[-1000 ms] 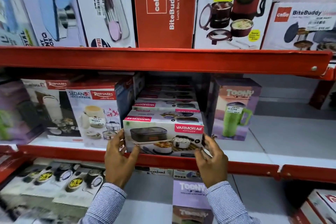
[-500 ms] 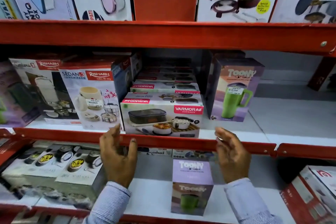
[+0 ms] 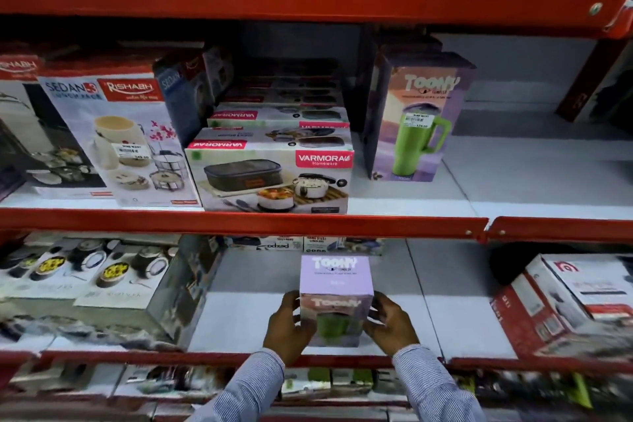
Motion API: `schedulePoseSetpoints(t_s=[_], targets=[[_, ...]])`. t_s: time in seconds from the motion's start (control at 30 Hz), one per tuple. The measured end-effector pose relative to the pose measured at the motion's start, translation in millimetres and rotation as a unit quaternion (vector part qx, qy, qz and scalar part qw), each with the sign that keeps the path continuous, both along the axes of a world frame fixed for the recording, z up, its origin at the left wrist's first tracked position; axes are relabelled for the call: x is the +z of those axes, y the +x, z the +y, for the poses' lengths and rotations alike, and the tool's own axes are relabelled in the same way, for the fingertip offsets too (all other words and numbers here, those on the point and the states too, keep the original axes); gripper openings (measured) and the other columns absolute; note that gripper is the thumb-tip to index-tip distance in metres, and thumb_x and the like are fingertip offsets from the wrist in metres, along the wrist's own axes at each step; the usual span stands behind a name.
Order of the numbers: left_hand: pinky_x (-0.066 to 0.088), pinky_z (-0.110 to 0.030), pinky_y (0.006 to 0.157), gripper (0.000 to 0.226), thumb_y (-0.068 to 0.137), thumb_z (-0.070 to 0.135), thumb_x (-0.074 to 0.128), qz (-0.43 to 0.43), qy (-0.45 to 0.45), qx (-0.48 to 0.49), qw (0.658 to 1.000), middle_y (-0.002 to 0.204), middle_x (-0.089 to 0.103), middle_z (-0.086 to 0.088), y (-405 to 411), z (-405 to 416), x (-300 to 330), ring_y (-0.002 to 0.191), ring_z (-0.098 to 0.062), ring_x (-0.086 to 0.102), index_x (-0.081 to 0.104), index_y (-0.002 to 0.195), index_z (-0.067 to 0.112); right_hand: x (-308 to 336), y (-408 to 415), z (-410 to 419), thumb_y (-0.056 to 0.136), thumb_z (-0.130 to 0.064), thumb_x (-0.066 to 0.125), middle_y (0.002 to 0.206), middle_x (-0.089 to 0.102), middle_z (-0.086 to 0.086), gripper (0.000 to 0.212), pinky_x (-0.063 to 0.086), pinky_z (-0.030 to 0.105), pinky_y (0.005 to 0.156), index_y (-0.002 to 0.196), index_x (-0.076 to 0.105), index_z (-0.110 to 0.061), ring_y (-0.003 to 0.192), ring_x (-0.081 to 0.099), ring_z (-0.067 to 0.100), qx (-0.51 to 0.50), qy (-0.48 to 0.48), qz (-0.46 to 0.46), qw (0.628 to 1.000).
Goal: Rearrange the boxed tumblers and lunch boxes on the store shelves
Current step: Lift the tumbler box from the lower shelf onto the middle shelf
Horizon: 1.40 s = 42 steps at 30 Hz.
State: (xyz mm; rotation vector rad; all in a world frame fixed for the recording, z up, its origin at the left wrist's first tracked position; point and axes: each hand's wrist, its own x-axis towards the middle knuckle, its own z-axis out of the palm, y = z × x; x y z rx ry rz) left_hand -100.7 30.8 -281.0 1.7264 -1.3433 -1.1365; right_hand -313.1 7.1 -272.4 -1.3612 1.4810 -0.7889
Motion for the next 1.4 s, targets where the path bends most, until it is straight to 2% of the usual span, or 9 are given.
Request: schedulePoseSetpoints(t_s=[0.17,0.3,0.5,0.63,0.73,0.93,1.1,1.27,1.4], targets=[[0.054,-0.007,0.063,0.047,0.08,0.01,0.073,-0.016,-0.087,0.022,0.996,0.114,0.076,0.005,-6.0,28.7,40.9,0.083,0.005,0.072,0.062,0.122,0.028,34.4,-19.6,26.0,0.078,-0.003,0.076,0.098,0.074,-0.028,0.046,0.055,0.012,0.072,0.111,0.066,-0.033,0.1,0.072,0.008,0.001,-0.065,-0.031,0.997],[0.061,-0.021,0.065,0.053,0.067,0.044,0.076,-0.028,-0.215,0.052,0.975,0.098,0.078,0.016,-7.6,50.6,107.0,0.072,-0.005,0.074,0.07,0.118,0.03,95.2,-37.5,44.3,0.074,-0.007,0.081,0.099,0.078,-0.018,0.044,0.059,0.021,0.067,0.112,0.07,-0.026,0.09,0.075,0.009,-0.041,-0.163,-0.083,0.982],[0.058,-0.019,0.062,0.048,0.07,0.051,0.075,-0.047,-0.348,0.061,0.934,0.09,0.077,0.013,-23.2,44.8,187.9,0.068,-0.007,0.072,0.074,0.112,0.028,180.7,-49.0,43.9,0.062,-0.055,0.083,0.096,0.08,-0.012,0.046,0.061,0.025,0.069,0.104,0.075,-0.038,0.087,0.075,0.01,-0.052,-0.298,-0.125,0.945],[0.054,-0.01,0.06,0.038,0.067,0.055,0.071,-0.037,-0.388,0.066,0.919,0.086,0.077,0.013,-40.8,30.7,218.1,0.068,-0.003,0.071,0.07,0.102,0.04,202.0,-58.9,28.7,0.07,-0.026,0.08,0.098,0.08,-0.008,0.034,0.06,0.023,0.073,0.104,0.075,-0.024,0.09,0.076,0.013,-0.057,-0.332,-0.143,0.931],[0.053,-0.007,0.067,0.041,0.068,0.059,0.067,-0.056,-0.403,0.066,0.911,0.089,0.076,0.018,-57.4,14.2,238.0,0.075,0.004,0.071,0.071,0.103,0.039,218.6,-69.7,13.1,0.075,-0.028,0.08,0.098,0.08,-0.004,0.036,0.061,0.027,0.074,0.108,0.073,-0.016,0.091,0.075,0.013,-0.071,-0.35,-0.136,0.924],[0.056,-0.024,0.073,0.046,0.076,0.055,0.062,-0.105,-0.419,0.031,0.901,0.091,0.076,0.015,-89.1,-21.3,267.1,0.078,0.0,0.068,0.069,0.117,0.036,244.0,-97.9,-21.0,0.081,-0.021,0.077,0.105,0.078,-0.001,0.034,0.061,0.036,0.08,0.114,0.07,-0.017,0.097,0.073,0.012,-0.115,-0.375,-0.119,0.912],[0.059,-0.029,0.088,0.041,0.078,0.049,0.065,-0.091,-0.429,0.027,0.898,0.104,0.074,0.019,-109.4,-40.3,274.5,0.091,-0.001,0.07,0.062,0.119,0.048,256.0,-114.0,-41.9,0.084,-0.014,0.072,0.106,0.076,-0.006,0.031,0.056,0.013,0.07,0.112,0.068,-0.026,0.094,0.071,0.0,-0.106,-0.39,-0.11,0.908],[0.063,-0.035,0.087,0.049,0.084,0.038,0.072,-0.065,-0.387,0.027,0.919,0.104,0.076,0.014,-119.3,-65.1,260.2,0.091,-0.001,0.072,0.059,0.131,0.033,253.6,-116.6,-65.1,0.086,-0.013,0.07,0.108,0.071,-0.016,0.038,0.052,0.006,0.07,0.11,0.061,-0.041,0.098,0.068,-0.006,-0.098,-0.378,-0.095,0.916],[0.062,-0.029,0.084,0.038,0.086,0.029,0.073,-0.092,-0.37,0.027,0.924,0.093,0.074,0.02,-120.1,-73.5,246.9,0.085,0.003,0.07,0.054,0.108,0.054,236.8,-117.9,-80.0,0.086,-0.016,0.071,0.114,0.073,-0.007,0.038,0.056,0.014,0.079,0.12,0.062,-0.031,0.103,0.069,0.002,-0.09,-0.356,-0.07,0.928]])
